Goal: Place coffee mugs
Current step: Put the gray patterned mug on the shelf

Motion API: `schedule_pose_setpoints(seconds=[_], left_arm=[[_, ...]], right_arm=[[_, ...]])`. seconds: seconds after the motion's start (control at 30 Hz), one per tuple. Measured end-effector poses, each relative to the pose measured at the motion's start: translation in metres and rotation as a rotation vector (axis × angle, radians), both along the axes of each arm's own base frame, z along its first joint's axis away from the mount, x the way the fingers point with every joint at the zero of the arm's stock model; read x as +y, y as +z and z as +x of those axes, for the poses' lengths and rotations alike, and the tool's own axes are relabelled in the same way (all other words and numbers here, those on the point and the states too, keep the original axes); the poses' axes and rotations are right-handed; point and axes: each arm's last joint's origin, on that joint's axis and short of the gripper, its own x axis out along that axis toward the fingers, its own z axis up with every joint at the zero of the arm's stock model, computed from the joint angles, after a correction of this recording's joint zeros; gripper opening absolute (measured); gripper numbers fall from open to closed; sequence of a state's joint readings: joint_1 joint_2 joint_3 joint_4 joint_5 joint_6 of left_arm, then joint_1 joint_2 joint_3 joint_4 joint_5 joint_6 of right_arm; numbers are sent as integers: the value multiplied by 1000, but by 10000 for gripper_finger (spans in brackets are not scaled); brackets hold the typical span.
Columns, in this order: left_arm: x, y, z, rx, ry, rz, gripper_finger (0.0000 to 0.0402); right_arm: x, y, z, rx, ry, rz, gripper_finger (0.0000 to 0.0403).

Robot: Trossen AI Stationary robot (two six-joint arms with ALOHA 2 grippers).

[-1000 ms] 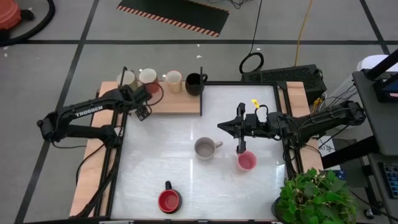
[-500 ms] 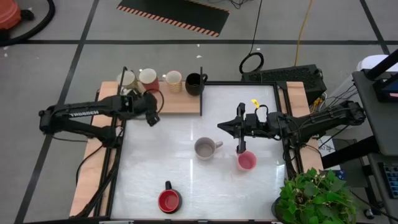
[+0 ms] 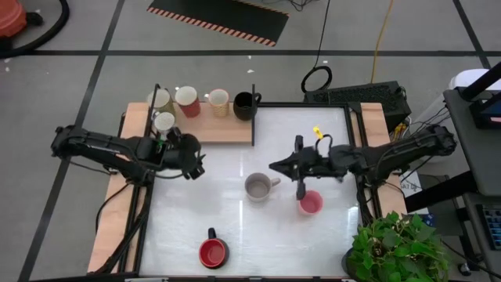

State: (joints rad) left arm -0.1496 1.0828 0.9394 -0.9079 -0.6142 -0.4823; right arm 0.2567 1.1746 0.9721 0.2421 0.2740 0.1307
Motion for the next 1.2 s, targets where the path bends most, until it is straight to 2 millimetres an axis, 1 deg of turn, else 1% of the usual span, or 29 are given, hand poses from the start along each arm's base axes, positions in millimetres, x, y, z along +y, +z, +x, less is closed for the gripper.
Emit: schedule_pose_setpoints(seconds=[0.1,0.2,0.33,0.43,0.53,0.67,0.8,1.0,1.1,1.2], left_arm=[[-8,0,-1,-21,-7,-4,285],[-15,0,-1,-50,0,-20,285],[-26,0,0,-94,2,-31,285],[-33,0,2,-117,-28,-42,285],[-41,0,0,-128,-54,-58,285],[-46,0,-2,-135,-67,-70,285],[-49,0,-3,-137,-78,-75,285],[-49,0,-2,-142,-74,-78,285],[-49,0,-2,-148,-65,-86,285],[-49,0,-2,-150,-62,-84,285]], right_arm=[[12,6,16,78,-9,-26,4],[23,7,36,171,12,-56,4],[34,-2,59,383,87,-105,4],[39,-13,72,540,134,-132,4],[41,-24,82,641,140,-158,6],[40,-45,91,747,207,-172,25],[38,-64,97,837,230,-194,64],[30,-78,105,890,218,-216,126],[30,-81,106,899,218,-218,147],[31,-84,107,903,235,-244,157]])
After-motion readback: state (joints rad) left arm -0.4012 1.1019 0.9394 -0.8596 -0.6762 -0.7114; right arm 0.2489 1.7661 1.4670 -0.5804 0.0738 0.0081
